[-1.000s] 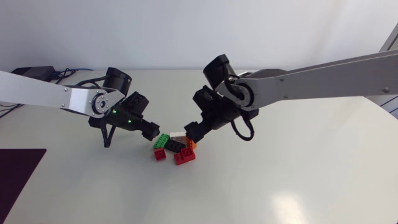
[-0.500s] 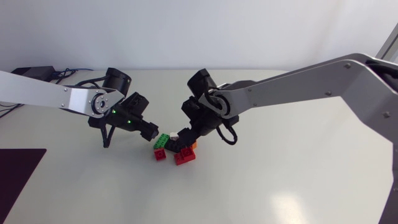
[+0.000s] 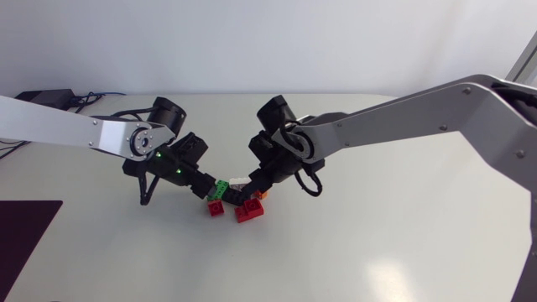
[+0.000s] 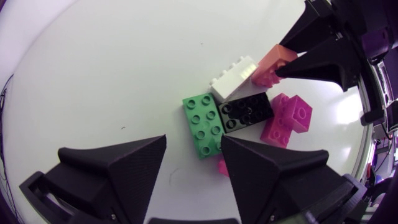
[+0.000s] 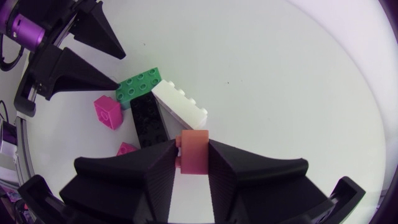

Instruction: Sort duplo bricks by size, large to the right and small to the left

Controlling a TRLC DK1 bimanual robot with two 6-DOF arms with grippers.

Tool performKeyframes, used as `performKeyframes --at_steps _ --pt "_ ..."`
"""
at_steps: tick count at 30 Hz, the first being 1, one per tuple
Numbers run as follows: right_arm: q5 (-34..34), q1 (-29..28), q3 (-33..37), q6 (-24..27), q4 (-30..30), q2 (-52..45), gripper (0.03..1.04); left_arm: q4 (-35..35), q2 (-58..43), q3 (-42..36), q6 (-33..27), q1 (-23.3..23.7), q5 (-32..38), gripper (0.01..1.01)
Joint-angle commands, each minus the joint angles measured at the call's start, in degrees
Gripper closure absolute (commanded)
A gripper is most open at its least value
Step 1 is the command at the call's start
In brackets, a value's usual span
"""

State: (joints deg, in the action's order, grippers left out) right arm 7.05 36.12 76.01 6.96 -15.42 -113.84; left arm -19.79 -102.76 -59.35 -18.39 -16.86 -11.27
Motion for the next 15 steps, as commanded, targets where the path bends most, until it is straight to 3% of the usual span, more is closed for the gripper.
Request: performKeyframes --at_steps 1,6,15 --pt "-0.72 -1.23 -3.5 0.86 0.39 2.04 0.84 -0.77 -1.21 -2.17 0.73 -1.77 -0.77 0.443" --pt "-0.72 -2.63 -7.8 1.21 1.71 5.65 0.83 -0.77 -3.94 -3.31 0.73 -3.26 -0.51 0.472" --pt "-0.72 -6.85 -13.34 4.02 1.71 13.38 0.83 -0.51 -5.87 -3.75 0.38 -1.33 0.11 0.472"
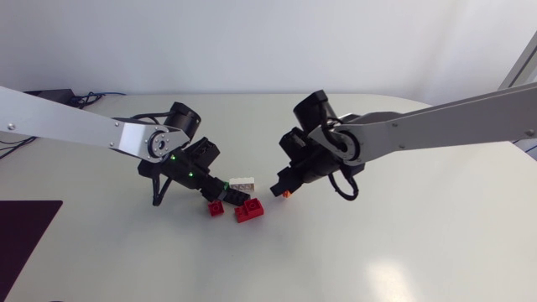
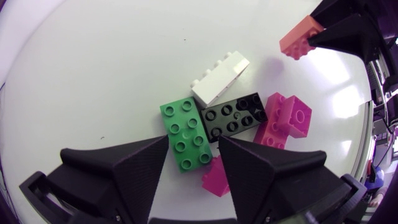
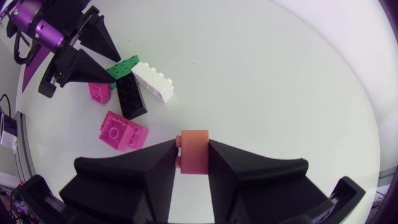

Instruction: Sort duplo bricks by size, large to the right and small to the left

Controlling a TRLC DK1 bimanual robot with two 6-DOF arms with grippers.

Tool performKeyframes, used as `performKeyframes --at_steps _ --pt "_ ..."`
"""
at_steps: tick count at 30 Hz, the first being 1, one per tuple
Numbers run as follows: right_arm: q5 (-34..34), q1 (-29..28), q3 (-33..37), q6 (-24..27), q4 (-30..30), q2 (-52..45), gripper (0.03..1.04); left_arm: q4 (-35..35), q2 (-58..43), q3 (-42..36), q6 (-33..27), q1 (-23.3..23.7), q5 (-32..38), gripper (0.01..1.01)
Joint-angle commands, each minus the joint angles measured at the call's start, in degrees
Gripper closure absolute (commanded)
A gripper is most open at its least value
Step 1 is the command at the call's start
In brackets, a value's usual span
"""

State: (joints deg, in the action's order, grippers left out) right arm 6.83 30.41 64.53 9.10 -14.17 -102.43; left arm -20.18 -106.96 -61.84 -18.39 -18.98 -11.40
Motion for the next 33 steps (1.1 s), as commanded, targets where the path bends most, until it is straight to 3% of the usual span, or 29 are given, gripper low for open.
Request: performKeyframes --at_steps 1,14,28,33 --pt "-0.41 -1.94 -2.39 2.23 0.38 2.68 0.83 -0.03 -1.85 -1.26 0.29 1.05 0.32 0.472" --pt "0.64 -10.64 -9.86 6.37 0.29 9.53 0.82 1.99 -4.66 -1.26 -1.56 3.87 3.22 0.472" --pt "1.17 -23.56 -18.21 11.99 2.84 13.22 0.82 2.69 -4.31 -1.7 -3.4 5.71 5.51 0.469" --pt "2.66 -26.9 -20.41 13.22 3.72 13.31 0.81 0.76 -3.61 -1.7 -2.09 4.57 5.51 0.33"
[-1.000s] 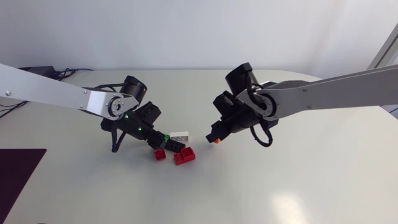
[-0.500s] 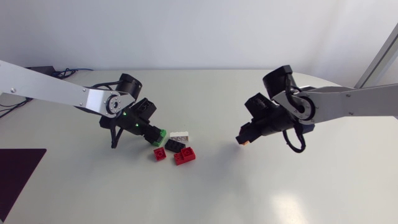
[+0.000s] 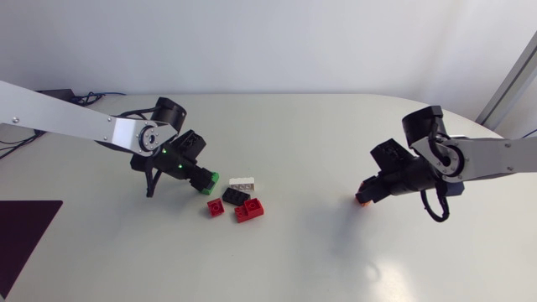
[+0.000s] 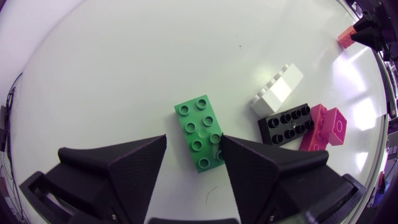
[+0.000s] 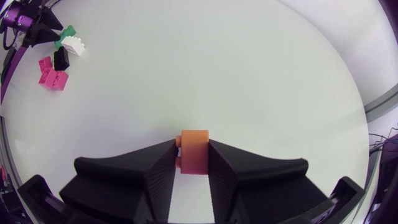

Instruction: Sort duplo bricks by size, large to the right and small to the left

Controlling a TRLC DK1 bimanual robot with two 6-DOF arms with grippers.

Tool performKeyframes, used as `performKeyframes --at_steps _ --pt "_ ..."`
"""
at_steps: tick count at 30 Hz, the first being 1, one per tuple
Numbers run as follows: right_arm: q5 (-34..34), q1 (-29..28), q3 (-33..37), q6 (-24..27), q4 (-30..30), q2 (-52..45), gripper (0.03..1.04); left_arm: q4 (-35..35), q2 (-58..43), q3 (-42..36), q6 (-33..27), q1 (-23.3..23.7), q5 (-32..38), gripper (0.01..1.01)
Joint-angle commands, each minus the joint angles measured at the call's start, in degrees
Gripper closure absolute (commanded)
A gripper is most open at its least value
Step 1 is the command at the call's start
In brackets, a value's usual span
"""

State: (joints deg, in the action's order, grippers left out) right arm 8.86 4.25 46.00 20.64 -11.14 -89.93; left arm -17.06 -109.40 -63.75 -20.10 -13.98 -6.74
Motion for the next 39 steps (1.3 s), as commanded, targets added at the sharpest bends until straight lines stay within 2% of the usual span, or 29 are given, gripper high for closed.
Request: performKeyframes --at_steps 1,4,6,9,12,16,17,18,21,25,29,35,39 --pt "0.72 -0.74 -2.14 1.77 0.77 0.81 0.8 -2.98 -1.16 -0.06 0.06 -0.7 0.77 0.33" --pt "0.72 -0.74 -2.49 1.68 0.77 1.25 0.78 -5.09 -1.16 -1.38 1.9 -1.32 0.77 0.297" --pt "0.72 -0.74 -2.49 1.33 0.77 1.69 0.66 -6.32 -1.16 -2.08 2.7 -1.84 0.68 0.289" --pt "0.72 -0.74 -2.49 1.15 0.77 1.86 0.59 -7.46 -1.16 -3.05 3.93 -2.72 0.59 0.289" --pt "0.72 -0.74 -2.4 0.89 0.5 2.04 0.39 -7.64 -1.95 -3.75 4.45 -3.6 0.68 0.29" --pt "0.72 -0.74 -2.93 0.63 0.5 3.89 0.28 -7.81 -5.38 -5.69 4.63 -3.95 0.94 0.3" --pt "0.72 -0.74 -3.11 0.54 0.5 4.76 0.27 -7.81 -6.0 -5.95 4.63 -4.04 1.29 0.364" --pt "0.72 -0.74 -3.28 0.54 0.5 5.64 0.26 -7.81 -6.43 -6.3 4.63 -4.13 1.65 0.464" --pt "0.72 -0.74 -3.81 0.54 0.5 8.28 0.25 -7.81 -7.05 -6.92 4.72 -4.48 2.26 0.523" --pt "0.72 -0.82 -4.6 0.54 0.5 10.83 0.23 -7.81 -7.93 -7.97 5.86 -4.48 4.72 0.661" --pt "0.72 -1.26 -5.3 0.71 0.68 11.88 0.23 -5.26 -6.79 -6.74 5.42 -4.13 6.83 0.746" --pt "1.77 -2.84 -6.36 1.33 0.68 13.2 0.22 -2.72 1.48 -4.55 2.96 -4.48 6.74 0.764" --pt "2.12 -3.2 -6.97 1.42 0.68 13.64 0.2 -1.13 6.84 -4.98 0.94 -8.61 5.69 0.764"
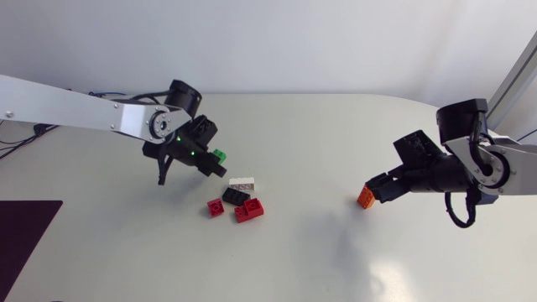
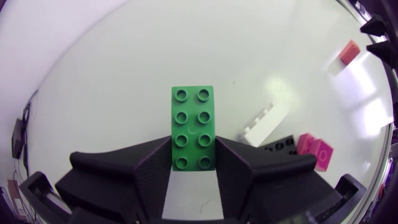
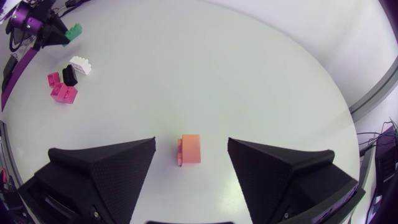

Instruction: Sort duplo bricks by size, large to the right and small to the left

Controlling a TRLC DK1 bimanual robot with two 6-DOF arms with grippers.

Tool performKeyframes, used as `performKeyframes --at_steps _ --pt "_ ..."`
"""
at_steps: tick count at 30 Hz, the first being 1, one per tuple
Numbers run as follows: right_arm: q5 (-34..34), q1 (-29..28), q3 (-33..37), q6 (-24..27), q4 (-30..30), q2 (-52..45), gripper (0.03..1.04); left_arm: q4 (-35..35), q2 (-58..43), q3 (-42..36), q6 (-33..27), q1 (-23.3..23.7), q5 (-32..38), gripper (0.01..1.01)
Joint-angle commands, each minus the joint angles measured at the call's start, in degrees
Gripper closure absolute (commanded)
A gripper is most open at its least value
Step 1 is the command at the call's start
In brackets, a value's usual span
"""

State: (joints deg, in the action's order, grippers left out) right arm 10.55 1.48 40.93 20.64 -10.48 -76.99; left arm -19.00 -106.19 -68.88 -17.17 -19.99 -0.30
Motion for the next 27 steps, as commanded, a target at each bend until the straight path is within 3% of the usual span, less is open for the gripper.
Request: performKeyframes --at_steps 1,10,15,27 --pt "0.53 -0.42 -2.08 1.42 0.02 0.88 0.2 0.81 4.24 -0.29 -2.78 -4.27 -2.43 0.764" --pt "1.5 -1.12 -3.31 1.24 -0.33 4.39 0.2 -7.45 -6.57 -16.11 -2.96 -15.7 -12.45 0.756" --pt "2.2 -3.15 -3.75 1.68 -1.3 6.94 0.2 -14.39 -15.27 -26.65 -4.54 -18.07 -17.02 0.754" --pt "4.48 -5.78 -5.95 3.17 -1.21 7.91 0.18 -21.43 -26.87 -40.54 -5.42 -23.78 -18.43 0.751"
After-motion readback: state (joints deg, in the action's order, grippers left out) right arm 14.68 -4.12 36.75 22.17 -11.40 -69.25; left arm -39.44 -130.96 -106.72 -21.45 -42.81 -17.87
